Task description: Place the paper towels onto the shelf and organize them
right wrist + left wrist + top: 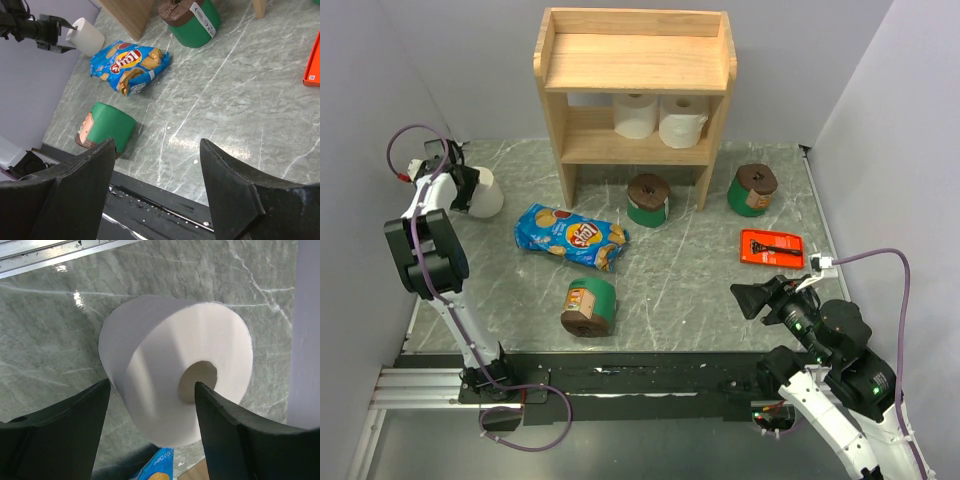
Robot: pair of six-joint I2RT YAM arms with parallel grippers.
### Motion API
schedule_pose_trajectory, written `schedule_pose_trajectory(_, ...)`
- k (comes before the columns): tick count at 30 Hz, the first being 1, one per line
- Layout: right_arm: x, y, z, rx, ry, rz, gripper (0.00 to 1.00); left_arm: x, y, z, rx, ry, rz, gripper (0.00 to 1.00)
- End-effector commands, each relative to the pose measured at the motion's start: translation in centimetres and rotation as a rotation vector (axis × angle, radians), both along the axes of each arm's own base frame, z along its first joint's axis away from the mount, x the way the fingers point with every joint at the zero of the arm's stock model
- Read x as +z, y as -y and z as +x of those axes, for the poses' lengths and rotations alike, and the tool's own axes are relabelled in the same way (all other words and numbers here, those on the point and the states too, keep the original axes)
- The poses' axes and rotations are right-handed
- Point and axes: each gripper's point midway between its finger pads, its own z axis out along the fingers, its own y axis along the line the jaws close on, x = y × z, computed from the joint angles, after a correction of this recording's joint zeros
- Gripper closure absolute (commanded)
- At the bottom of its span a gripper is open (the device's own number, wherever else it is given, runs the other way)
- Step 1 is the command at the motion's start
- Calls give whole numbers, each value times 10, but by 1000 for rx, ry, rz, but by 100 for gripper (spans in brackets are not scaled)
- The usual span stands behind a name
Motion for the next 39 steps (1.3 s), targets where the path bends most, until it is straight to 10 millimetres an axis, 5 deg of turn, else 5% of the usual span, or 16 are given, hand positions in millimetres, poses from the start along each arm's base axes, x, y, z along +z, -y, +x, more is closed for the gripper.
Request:
schedule_pose_trajectory(1, 16, 0, 4, -6, 47, 15, 25, 6, -5, 14, -27, 22, 9, 27)
schedule_pose_trajectory(8, 17, 0, 5, -9, 42, 8, 25, 1, 0, 12, -83, 24, 13, 39)
schedule_pose_trajectory(16, 23, -2, 6, -3, 57, 17, 25, 48, 6, 4, -156, 79, 71, 58)
schedule_pose_trajectory(23, 24, -3, 6, 1, 57, 23, 25, 81, 29, -24, -251, 114, 99, 61)
schedule_pose_trajectory(28, 31, 0, 2, 1, 68, 28, 25, 93, 70, -52, -366, 138, 126, 63)
schedule_pose_trajectory(37, 33, 8, -10, -2, 79, 27, 25, 176, 179, -99, -535, 334, 179, 62)
schedule_pose_trajectory(39, 34, 11, -12, -8, 79, 23, 25, 180, 210, -106, -587, 378, 152, 62)
